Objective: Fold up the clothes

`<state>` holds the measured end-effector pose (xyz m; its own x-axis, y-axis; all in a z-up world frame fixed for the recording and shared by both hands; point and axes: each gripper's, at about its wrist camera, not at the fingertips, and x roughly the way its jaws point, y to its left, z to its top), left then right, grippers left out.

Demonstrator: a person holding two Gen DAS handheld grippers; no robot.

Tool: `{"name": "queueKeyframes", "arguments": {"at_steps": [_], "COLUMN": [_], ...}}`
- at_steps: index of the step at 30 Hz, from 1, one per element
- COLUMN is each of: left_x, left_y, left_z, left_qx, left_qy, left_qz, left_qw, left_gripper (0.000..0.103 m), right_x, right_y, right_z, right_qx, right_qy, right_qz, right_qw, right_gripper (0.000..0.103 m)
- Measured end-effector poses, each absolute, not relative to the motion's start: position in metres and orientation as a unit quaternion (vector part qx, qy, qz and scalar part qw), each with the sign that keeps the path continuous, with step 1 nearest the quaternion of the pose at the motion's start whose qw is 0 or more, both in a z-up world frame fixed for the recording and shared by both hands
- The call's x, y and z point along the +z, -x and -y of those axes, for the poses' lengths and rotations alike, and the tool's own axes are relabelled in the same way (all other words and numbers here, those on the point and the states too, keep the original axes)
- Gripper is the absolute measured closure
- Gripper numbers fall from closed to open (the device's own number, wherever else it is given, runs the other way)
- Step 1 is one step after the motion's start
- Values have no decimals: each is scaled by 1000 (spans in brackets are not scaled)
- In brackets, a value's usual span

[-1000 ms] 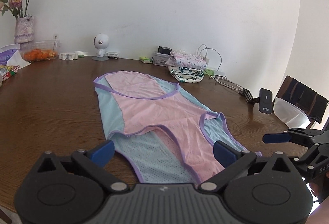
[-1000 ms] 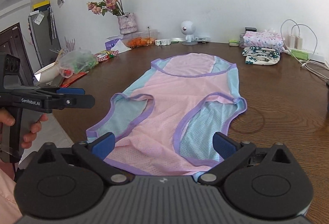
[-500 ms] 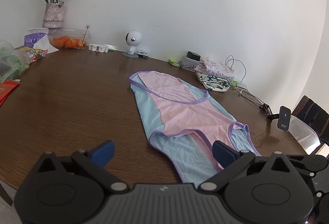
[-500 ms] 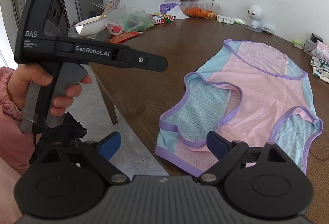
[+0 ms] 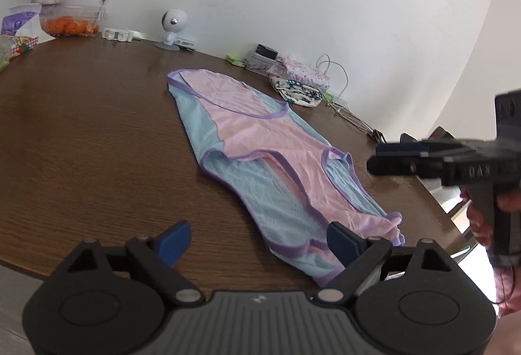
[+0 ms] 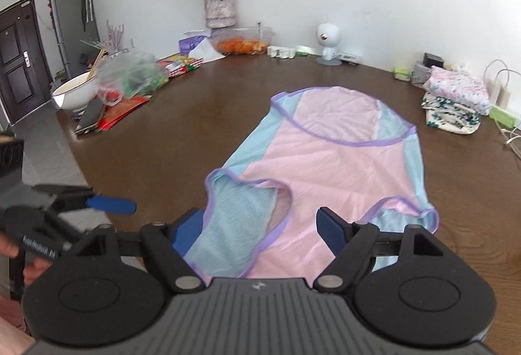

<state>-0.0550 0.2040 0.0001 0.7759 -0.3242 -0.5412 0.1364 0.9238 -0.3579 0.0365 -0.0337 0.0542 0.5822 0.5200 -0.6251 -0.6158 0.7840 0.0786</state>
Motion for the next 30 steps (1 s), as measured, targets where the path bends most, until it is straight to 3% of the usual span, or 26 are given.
{"name": "queueKeyframes", "arguments": {"at_steps": [8, 12, 14, 17, 23, 30], "left_x": [0, -2, -2, -2, -1, -1], "left_y": [44, 39, 36, 32, 22, 12], "left_z": [-186, -174, -171, -165, -154, -155], "left_qx": [-115, -101, -89, -71, -41, -18], "left_qy": [140, 146, 149, 155, 162, 172], "left_qz": [-342, -371, -378, -389, -408, -427], "left_qw": [922, 912, 909, 905, 898, 887], "left_gripper": [27, 42, 45, 46, 58, 90], "right_x": [94, 129, 141, 151, 146, 122], "right_y": [-76, -129, -157, -189, -229, -265], "right_z": [0, -30, -45, -64, -102, -146], "right_qx": [336, 326, 323, 327, 341, 355], "right_qy": [136, 164, 172, 172, 189, 202], "right_qz": [-308, -310, -319, -338, -363, -387], "right_qw": [880, 878, 874, 866, 847, 827], "right_gripper": [25, 25, 25, 25, 25, 25]}}
